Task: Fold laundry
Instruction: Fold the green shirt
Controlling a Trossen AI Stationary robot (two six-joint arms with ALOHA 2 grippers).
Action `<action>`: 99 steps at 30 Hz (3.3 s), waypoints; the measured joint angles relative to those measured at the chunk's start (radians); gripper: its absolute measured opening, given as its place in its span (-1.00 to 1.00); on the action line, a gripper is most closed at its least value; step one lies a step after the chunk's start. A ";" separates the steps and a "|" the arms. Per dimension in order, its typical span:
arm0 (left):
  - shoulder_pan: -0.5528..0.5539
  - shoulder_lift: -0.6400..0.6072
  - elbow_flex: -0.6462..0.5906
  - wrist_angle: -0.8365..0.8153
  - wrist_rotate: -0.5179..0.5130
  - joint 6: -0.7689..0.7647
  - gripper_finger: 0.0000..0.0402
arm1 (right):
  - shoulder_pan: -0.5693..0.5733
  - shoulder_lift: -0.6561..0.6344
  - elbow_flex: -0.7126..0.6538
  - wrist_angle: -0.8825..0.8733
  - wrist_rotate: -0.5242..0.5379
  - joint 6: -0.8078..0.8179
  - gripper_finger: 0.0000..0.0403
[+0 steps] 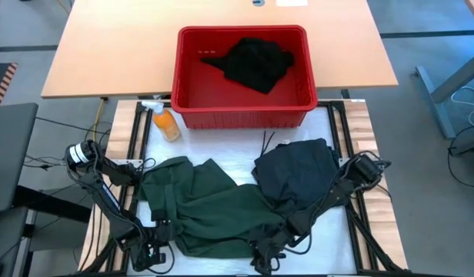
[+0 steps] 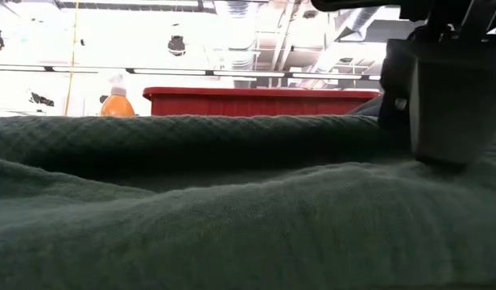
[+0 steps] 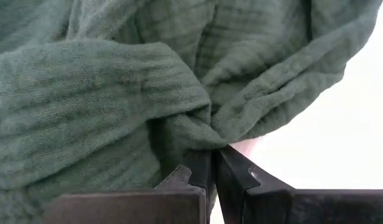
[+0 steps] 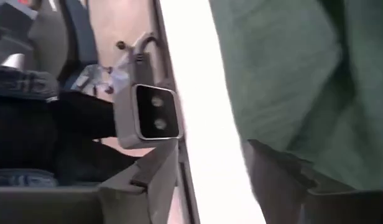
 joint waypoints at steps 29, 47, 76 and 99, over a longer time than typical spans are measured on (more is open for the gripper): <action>-0.018 0.000 0.000 -0.005 -0.002 -0.032 -1.00 | 0.022 0.000 0.001 -0.023 0.107 -0.024 0.11; -0.032 0.000 0.000 -0.012 -0.030 -0.041 -1.00 | 0.020 0.109 0.000 0.133 0.108 0.023 0.11; 0.215 -0.328 -0.001 0.024 -0.414 0.330 -0.91 | 0.025 -0.491 -0.002 -0.794 0.241 -0.101 -0.93; 0.496 -0.582 -0.167 -0.145 -0.201 0.211 -0.16 | 0.330 -0.555 -0.128 -0.988 0.251 0.385 -0.92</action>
